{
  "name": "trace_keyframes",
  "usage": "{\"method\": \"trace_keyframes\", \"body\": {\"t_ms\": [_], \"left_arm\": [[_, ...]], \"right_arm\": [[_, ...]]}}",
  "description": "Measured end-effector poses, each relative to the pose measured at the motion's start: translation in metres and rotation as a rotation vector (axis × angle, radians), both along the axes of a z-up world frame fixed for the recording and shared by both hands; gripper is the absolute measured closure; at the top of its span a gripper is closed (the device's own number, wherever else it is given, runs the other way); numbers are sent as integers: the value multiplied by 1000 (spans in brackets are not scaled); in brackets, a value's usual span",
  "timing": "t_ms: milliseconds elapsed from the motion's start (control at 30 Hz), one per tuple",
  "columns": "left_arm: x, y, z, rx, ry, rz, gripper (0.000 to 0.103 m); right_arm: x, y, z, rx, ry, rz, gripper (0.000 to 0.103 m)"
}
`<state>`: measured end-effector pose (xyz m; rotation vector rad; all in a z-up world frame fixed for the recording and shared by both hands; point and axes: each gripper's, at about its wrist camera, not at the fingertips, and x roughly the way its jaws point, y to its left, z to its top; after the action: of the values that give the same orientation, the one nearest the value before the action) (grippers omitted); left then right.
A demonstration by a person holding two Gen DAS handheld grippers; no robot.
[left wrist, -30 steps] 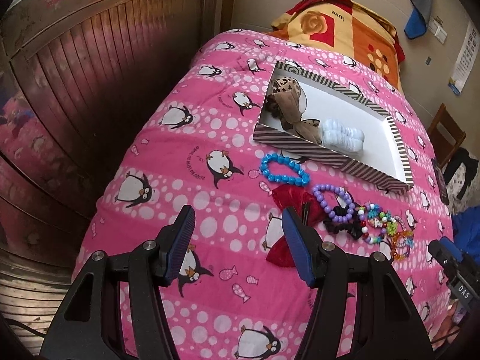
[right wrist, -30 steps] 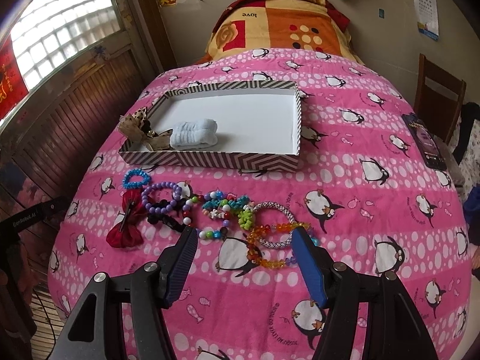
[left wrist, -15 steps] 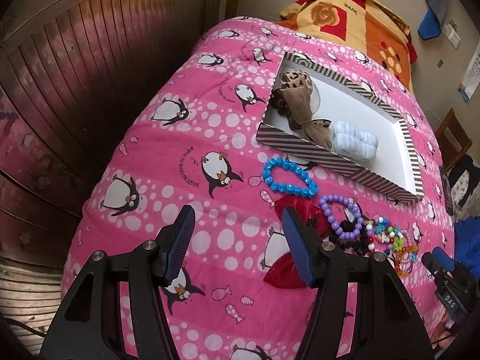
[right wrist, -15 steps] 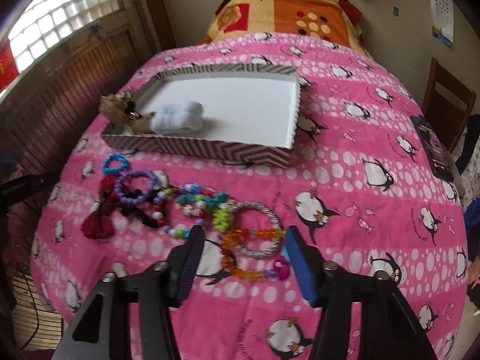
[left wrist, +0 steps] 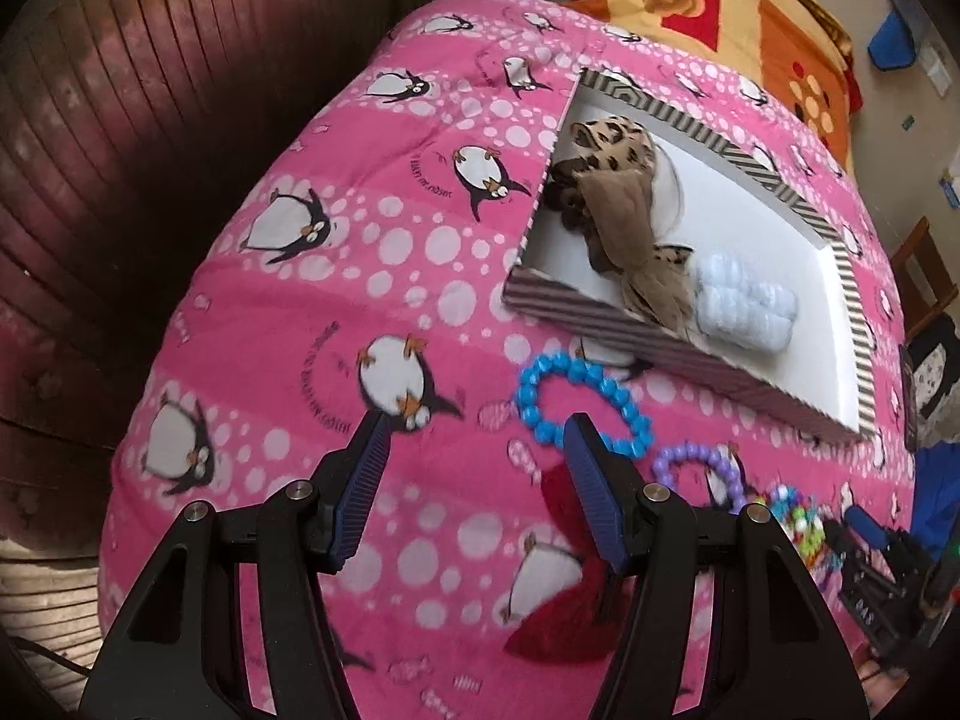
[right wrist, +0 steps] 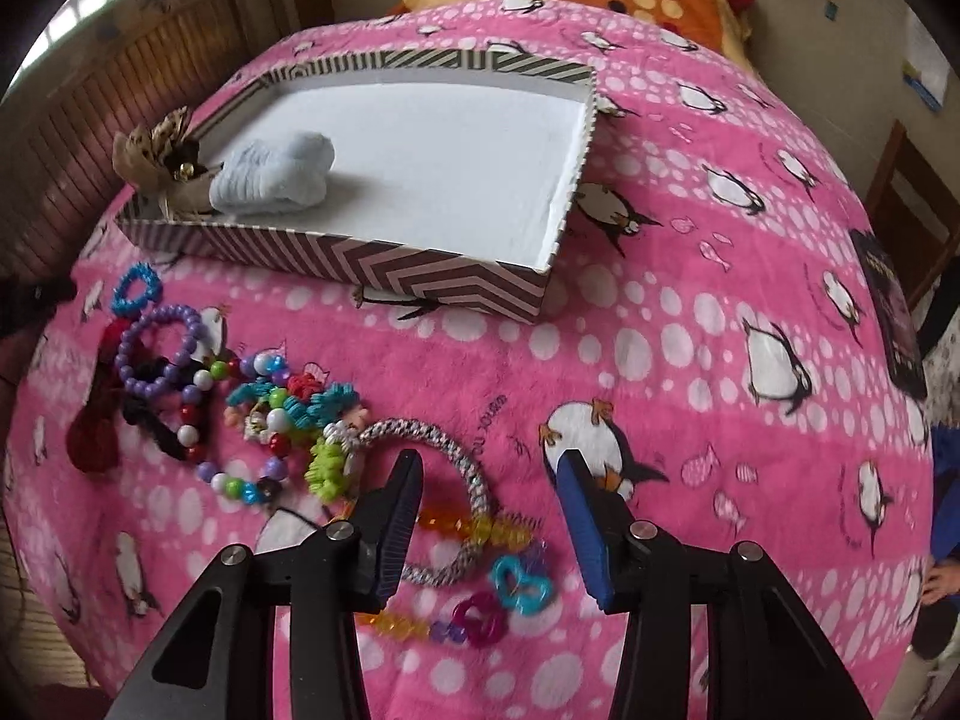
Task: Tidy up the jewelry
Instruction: 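Withdraw both tools and move toward the remaining bracelets, then grasp blue bead bracelet with left tool while right tool grasps silver bangle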
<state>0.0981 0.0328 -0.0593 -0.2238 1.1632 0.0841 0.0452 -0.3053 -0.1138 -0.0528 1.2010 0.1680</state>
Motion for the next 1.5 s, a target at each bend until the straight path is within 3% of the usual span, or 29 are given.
{"method": "trace_keyframes", "body": {"t_ms": [233,300,367,433,467,500,533,667,900,1167,1500], "left_arm": [[25,-4,-25,-41,82,-4,43],[29,-8,-32,-50,94,-27,43],[28,-13,-34,-27,78,-38,45],[28,-17,-35,40,62,-42,70],[29,-18,-35,65,57,-49,78],[29,-17,-34,57,55,-57,90],[29,-16,-34,33,60,-58,93],[25,-11,-24,-5,56,-60,96],[8,-13,23,-37,-29,-106,96],[1,-32,74,-37,-115,-196,96],[24,-53,105,-27,-180,-249,96]], "right_arm": [[6,2,-9,5,-12,39,58],[8,2,-9,10,-14,48,64],[11,1,-9,19,-19,56,80],[14,1,-10,26,-23,62,86],[15,2,-10,28,-24,65,89],[16,3,-10,33,-23,67,91],[17,3,-9,46,-20,68,94],[18,-6,6,122,-25,30,96],[10,-16,40,191,-86,-21,96],[-3,-21,75,232,-168,-58,96],[16,-18,93,223,-203,-67,97]]}}
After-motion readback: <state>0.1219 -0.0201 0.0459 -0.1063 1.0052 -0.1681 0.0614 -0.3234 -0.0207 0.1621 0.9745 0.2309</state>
